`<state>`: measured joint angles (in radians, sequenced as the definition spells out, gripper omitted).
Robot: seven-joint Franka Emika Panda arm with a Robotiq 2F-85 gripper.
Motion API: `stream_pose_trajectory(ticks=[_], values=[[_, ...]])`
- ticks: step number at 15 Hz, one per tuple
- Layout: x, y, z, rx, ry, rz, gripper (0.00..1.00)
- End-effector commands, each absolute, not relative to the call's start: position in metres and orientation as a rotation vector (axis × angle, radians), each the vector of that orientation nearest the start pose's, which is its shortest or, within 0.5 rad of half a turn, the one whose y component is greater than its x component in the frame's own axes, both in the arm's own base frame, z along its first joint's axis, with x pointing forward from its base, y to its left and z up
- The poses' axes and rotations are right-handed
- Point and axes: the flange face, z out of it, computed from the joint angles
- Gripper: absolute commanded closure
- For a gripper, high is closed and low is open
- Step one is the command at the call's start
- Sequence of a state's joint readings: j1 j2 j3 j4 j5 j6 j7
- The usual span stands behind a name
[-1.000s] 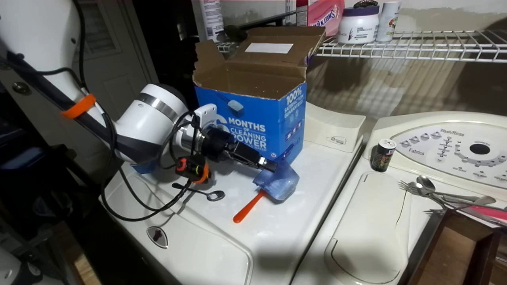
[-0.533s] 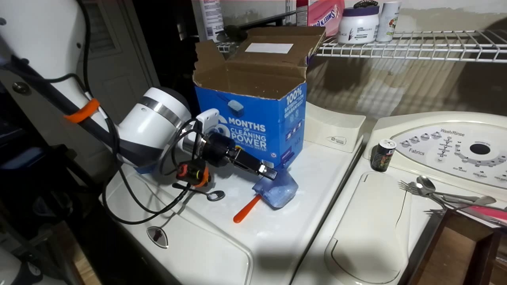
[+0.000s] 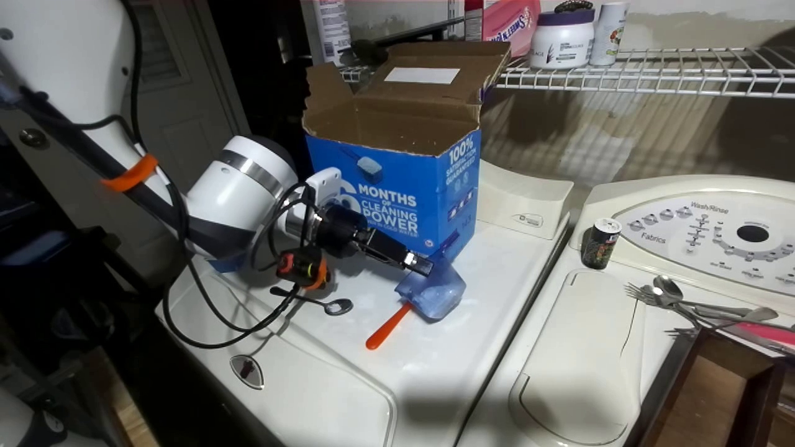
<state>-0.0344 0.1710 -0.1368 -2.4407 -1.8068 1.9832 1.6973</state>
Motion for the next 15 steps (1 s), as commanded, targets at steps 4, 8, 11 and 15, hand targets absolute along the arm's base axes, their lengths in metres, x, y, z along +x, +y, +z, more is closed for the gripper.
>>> stream_pose_trajectory(ticks=[4,8,11,15], values=[[0.4607,-0.1419,0.2507,1.734,-0.337,0.685,0.99],[0.4610,-0.1393,0.2516,1.719,-0.328,0.694,0.99],[0.4616,-0.1378,0.2530,1.693,-0.318,0.701,0.99],[0.4619,-0.1375,0.2539,1.664,-0.304,0.707,0.99]])
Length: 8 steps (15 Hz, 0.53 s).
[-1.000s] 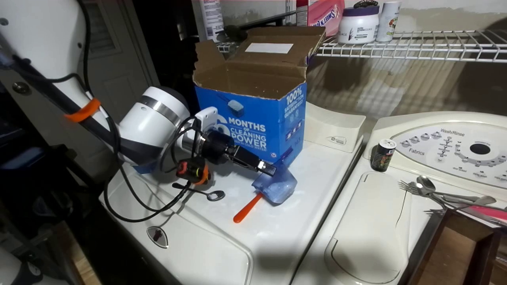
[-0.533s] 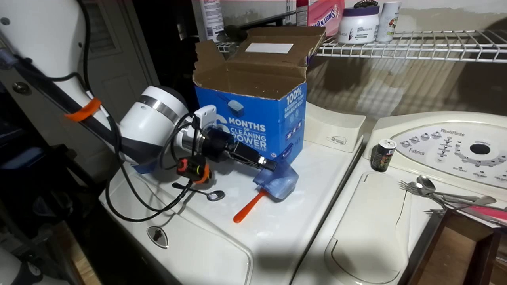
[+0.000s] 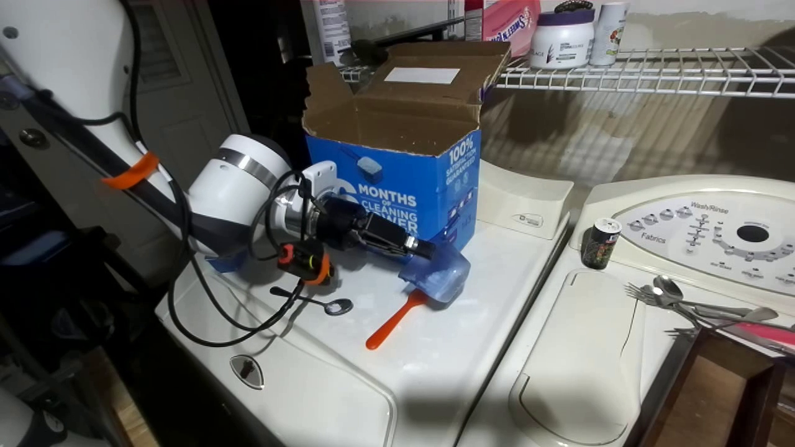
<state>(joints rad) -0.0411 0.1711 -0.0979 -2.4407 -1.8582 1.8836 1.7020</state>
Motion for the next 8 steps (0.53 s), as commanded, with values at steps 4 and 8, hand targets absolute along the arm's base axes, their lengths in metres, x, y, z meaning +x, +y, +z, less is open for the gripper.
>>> stream_pose_trajectory(ticks=[4,8], values=[[0.4617,-0.1353,0.2544,1.645,-0.294,0.711,0.99],[0.4618,-0.1327,0.2552,1.621,-0.285,0.716,0.99]])
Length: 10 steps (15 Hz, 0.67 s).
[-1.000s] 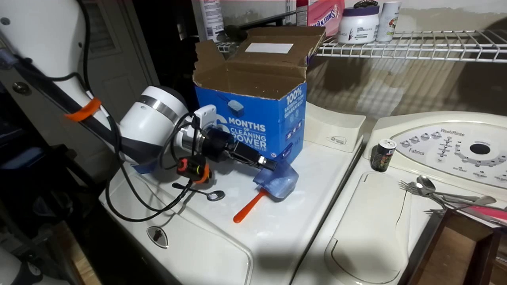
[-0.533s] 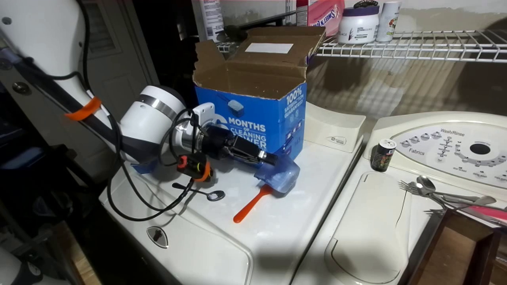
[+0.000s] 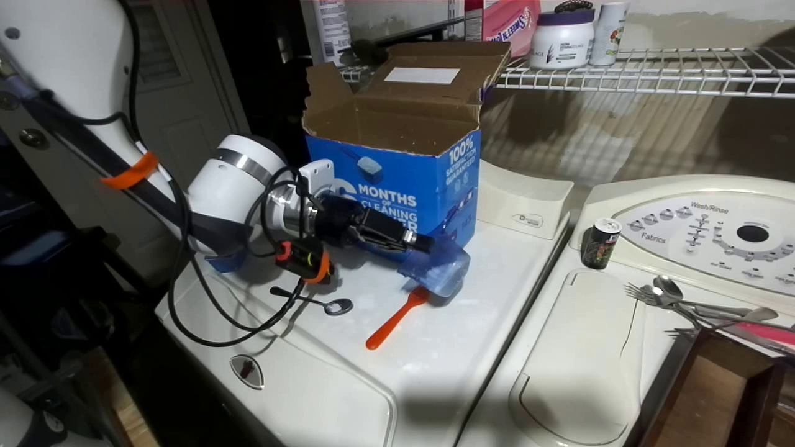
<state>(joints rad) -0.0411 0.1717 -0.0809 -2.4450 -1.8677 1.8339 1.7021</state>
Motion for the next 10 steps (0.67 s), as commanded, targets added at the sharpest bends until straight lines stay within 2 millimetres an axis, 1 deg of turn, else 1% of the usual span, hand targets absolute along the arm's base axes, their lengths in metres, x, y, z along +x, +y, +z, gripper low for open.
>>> stream_pose_trajectory(ticks=[1,10], values=[[0.4619,-0.1319,0.2556,1.615,-0.283,0.718,0.99],[0.4613,-0.1291,0.2552,1.575,-0.267,0.718,0.99]])
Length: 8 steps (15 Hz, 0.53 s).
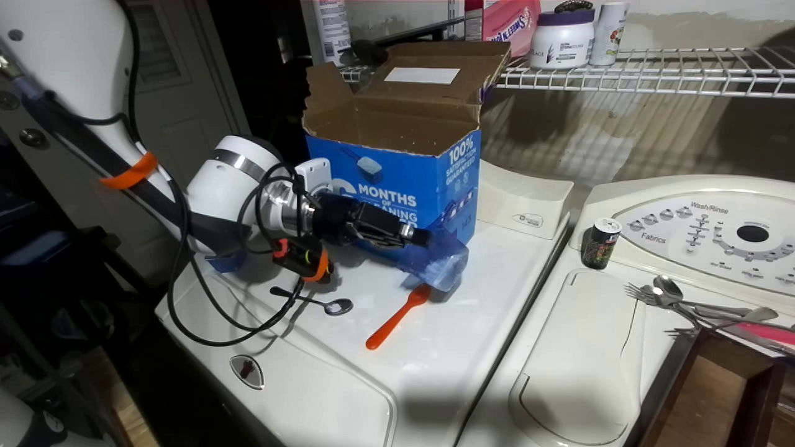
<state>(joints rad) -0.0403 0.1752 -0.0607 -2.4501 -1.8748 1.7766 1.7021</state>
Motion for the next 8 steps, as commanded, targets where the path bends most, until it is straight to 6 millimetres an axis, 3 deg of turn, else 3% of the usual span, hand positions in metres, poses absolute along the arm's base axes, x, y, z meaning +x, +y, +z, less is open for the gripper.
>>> stream_pose_trajectory(ticks=[1,8], values=[[0.4611,-0.1292,0.2550,1.570,-0.264,0.716,0.99],[0.4609,-0.1288,0.2544,1.533,-0.249,0.716,0.99]])
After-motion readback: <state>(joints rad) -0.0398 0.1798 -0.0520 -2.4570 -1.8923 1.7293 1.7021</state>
